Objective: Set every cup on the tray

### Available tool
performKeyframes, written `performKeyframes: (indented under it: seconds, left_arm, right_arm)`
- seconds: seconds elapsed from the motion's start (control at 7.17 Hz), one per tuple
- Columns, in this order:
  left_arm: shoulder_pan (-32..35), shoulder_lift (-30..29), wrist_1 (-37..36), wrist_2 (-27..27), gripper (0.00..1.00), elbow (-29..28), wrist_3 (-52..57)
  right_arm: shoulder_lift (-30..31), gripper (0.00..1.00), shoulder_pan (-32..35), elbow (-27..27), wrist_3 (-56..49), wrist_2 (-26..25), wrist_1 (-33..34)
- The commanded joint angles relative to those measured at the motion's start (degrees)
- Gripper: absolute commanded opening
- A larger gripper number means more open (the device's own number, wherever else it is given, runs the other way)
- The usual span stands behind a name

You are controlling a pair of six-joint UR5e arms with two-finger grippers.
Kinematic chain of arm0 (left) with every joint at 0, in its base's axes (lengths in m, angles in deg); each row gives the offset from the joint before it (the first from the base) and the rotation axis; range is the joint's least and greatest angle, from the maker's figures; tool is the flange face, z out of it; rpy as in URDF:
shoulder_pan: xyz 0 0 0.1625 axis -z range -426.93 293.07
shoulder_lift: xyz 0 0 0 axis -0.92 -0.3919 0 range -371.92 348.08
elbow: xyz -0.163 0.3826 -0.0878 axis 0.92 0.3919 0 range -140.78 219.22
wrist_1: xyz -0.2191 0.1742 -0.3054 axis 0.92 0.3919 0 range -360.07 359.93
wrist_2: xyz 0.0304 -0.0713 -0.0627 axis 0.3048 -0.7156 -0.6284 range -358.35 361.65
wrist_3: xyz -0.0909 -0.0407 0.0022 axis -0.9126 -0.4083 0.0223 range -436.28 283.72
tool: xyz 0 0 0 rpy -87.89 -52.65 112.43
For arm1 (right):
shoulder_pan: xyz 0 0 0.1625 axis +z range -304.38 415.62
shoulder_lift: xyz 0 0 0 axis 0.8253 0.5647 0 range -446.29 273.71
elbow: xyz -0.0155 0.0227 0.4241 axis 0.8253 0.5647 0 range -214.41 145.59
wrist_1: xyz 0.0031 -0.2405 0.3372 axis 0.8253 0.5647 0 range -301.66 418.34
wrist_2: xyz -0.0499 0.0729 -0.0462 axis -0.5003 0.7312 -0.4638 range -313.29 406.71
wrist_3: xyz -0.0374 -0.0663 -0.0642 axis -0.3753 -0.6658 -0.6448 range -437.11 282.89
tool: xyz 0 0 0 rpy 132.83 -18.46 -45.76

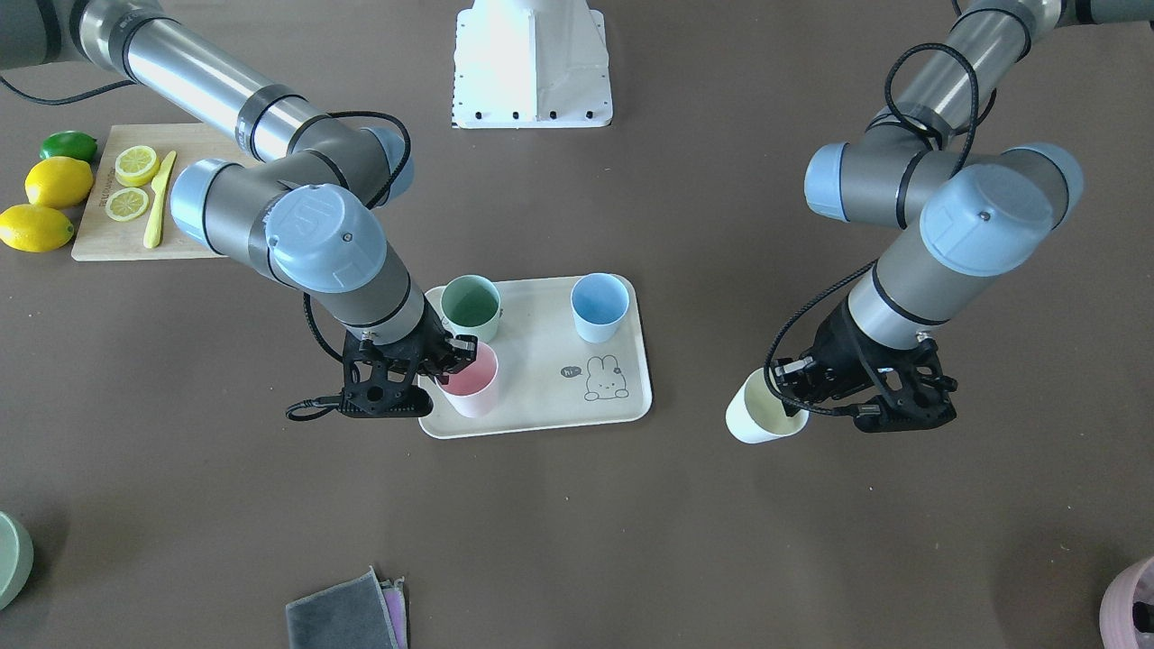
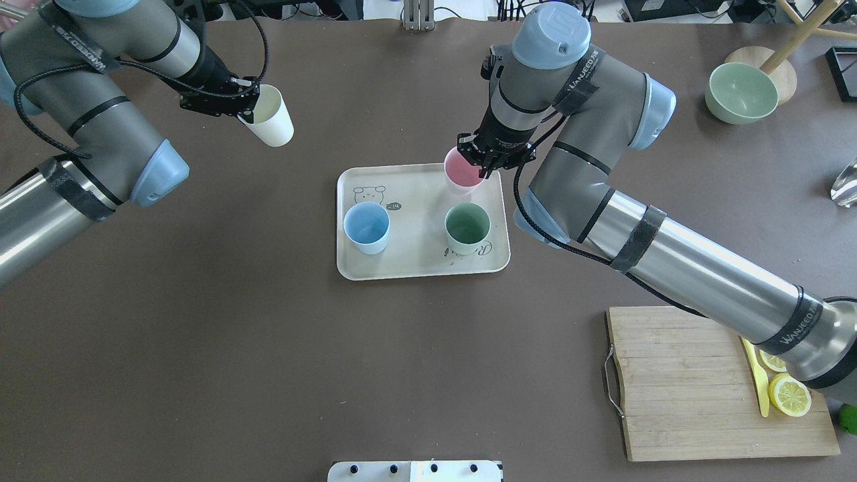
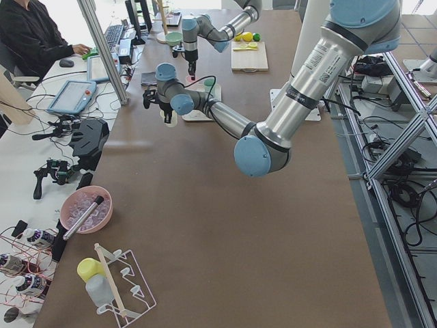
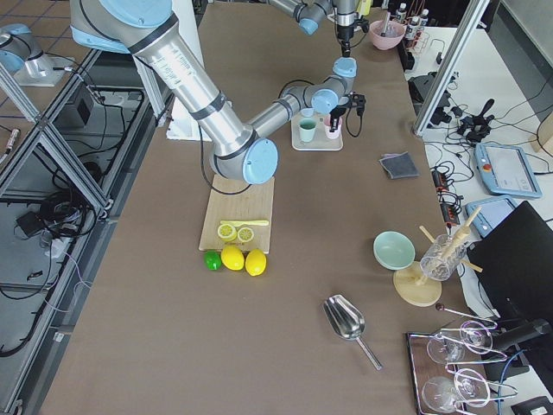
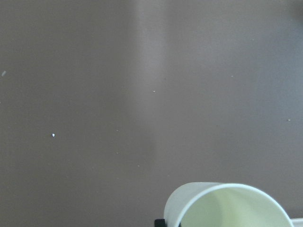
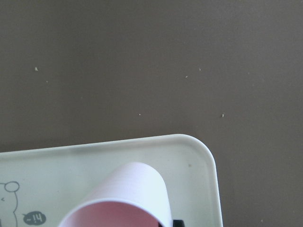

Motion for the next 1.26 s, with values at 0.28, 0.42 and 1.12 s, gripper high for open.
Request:
performKeyframes:
  seconds: [0.28,0.42,1.12]
  left_arm:
    - [-6.19,-3.05,-0.06,4.35,0.00,0.91,-8.18]
    - [-7.87,-3.92,-0.06,5.33,0.00,0.92,-10.11]
    - [-16.41,-5.77,-0.15,14.65,0.24,0.13,-12.50]
  right_arm:
    - [-1.06,1.00,2.69,0.62,1.08,0.18,0.02]
    - [-1.15,1.00,5.15,0.62,-0.14,0.62,-0.06]
    - [2.18,1.00,11.58,0.44,-9.03,-0.08,-0.77]
